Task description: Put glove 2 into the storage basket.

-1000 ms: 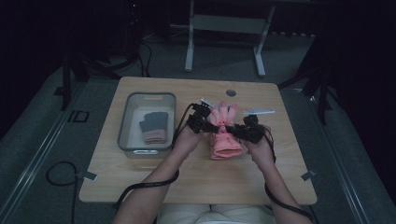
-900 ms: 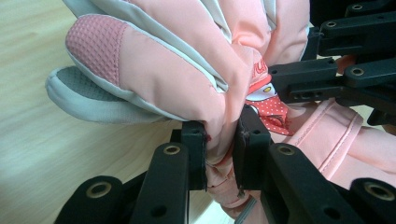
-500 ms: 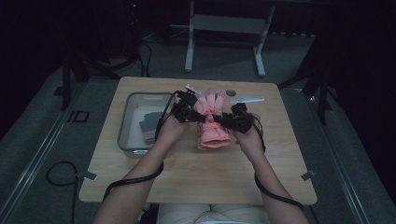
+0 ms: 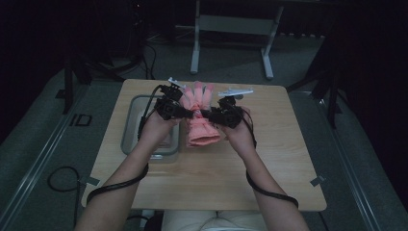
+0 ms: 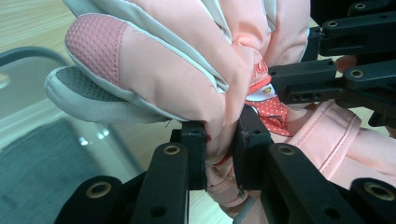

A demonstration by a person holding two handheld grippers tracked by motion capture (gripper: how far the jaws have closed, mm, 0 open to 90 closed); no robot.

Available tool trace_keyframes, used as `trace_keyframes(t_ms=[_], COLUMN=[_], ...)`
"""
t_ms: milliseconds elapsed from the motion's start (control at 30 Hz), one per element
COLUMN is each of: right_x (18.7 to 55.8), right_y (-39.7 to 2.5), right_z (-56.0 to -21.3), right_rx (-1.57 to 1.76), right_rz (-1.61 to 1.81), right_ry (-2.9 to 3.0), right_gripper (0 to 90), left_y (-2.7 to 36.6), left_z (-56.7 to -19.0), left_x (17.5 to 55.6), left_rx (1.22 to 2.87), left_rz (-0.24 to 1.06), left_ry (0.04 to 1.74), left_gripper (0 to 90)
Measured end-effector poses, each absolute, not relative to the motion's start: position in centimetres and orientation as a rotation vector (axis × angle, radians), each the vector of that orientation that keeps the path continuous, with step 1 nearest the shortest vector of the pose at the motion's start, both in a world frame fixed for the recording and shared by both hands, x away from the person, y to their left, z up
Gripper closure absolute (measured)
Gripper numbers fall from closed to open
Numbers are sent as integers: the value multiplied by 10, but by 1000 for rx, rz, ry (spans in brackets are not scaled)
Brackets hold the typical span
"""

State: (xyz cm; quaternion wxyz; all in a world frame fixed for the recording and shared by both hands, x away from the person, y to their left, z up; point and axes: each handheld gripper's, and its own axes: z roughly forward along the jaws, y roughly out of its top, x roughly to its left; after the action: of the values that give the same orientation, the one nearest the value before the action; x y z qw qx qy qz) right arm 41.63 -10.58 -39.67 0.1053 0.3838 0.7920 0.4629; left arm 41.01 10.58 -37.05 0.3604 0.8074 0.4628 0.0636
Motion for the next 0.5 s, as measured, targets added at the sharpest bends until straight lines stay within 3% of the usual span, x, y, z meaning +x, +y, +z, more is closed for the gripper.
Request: trace_keyframes(t_ms=[500], right_x=[427], right_y=[-37], right_z=[-388], right_rx=[1052], right_rz=[1385], right_ry=[2405], right_gripper=[679], left_y=[170], left_z=[-360], left_x=[405], left_rx=[2052], left_rz=[212], left_ry=[1294], left_gripper=[765])
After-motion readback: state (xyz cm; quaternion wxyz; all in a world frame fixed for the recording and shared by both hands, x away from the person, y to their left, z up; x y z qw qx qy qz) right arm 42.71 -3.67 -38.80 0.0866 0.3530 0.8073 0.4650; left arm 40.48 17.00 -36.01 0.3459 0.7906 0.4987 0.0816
